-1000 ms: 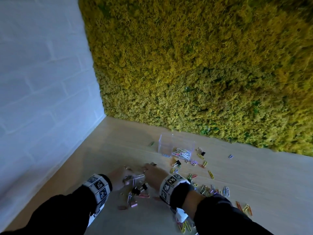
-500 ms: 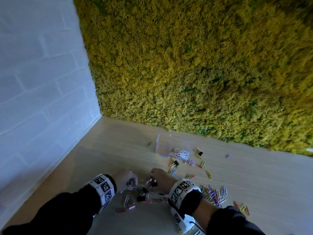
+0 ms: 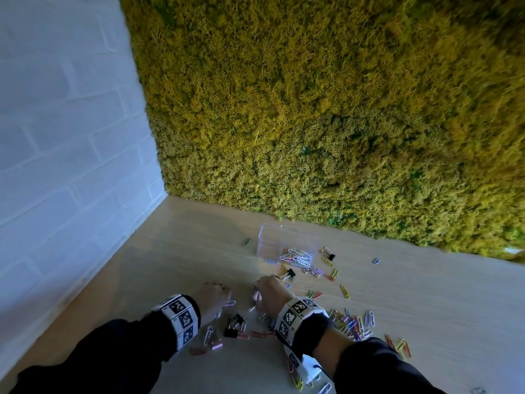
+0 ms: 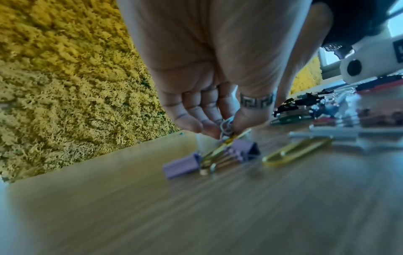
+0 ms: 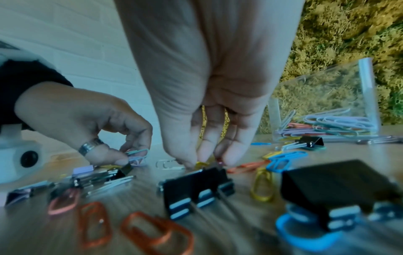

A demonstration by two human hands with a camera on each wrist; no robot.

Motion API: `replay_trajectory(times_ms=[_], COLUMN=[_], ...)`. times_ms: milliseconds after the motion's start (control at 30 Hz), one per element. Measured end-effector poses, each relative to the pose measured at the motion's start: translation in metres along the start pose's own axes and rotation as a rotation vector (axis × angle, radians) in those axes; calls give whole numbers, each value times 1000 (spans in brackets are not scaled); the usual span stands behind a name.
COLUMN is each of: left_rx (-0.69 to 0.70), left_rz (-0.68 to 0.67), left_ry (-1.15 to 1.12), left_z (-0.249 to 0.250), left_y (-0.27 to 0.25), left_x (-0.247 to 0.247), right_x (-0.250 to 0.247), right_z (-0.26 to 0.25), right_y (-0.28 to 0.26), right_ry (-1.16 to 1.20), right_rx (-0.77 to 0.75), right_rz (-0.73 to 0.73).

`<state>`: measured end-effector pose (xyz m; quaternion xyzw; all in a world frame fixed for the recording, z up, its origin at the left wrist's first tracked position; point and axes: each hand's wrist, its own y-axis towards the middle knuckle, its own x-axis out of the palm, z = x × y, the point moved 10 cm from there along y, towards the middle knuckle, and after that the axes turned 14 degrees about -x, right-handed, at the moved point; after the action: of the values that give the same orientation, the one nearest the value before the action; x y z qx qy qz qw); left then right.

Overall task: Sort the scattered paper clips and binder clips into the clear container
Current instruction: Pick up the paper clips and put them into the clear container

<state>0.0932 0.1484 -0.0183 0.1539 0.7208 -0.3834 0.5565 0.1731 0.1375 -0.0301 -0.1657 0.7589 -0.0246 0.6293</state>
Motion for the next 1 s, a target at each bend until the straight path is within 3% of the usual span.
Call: replay_trajectory(times_ms=[133, 233, 300, 400, 600, 733, 867, 1000], left_rx=[-19, -15, -73, -129, -139, -166, -130, -49], left_rz=[-90, -27, -41, -1, 116, 115, 83, 162], left_ry=[-32, -91, -263, -479, -576, -641, -752, -755], left_z=[-2, -5, -16, -35, -53, -53, -31, 19], left_y=[2, 4, 9, 18, 14, 13, 23, 49], left_x=[6, -3, -2, -11, -52, -64, -88, -136], right_x=[-4, -1, -2, -6, -4, 1, -1, -6], right_z=[26, 40, 41, 31, 11, 11, 6, 0], right_y=[-4, -10, -10, -5, 4, 7, 3, -6], right_ry=[250, 310, 345, 349, 199, 182, 124, 92], right_rx=[105, 160, 148, 92, 13, 1, -5, -42], right_rz=[169, 227, 243, 200, 48, -30, -18, 6])
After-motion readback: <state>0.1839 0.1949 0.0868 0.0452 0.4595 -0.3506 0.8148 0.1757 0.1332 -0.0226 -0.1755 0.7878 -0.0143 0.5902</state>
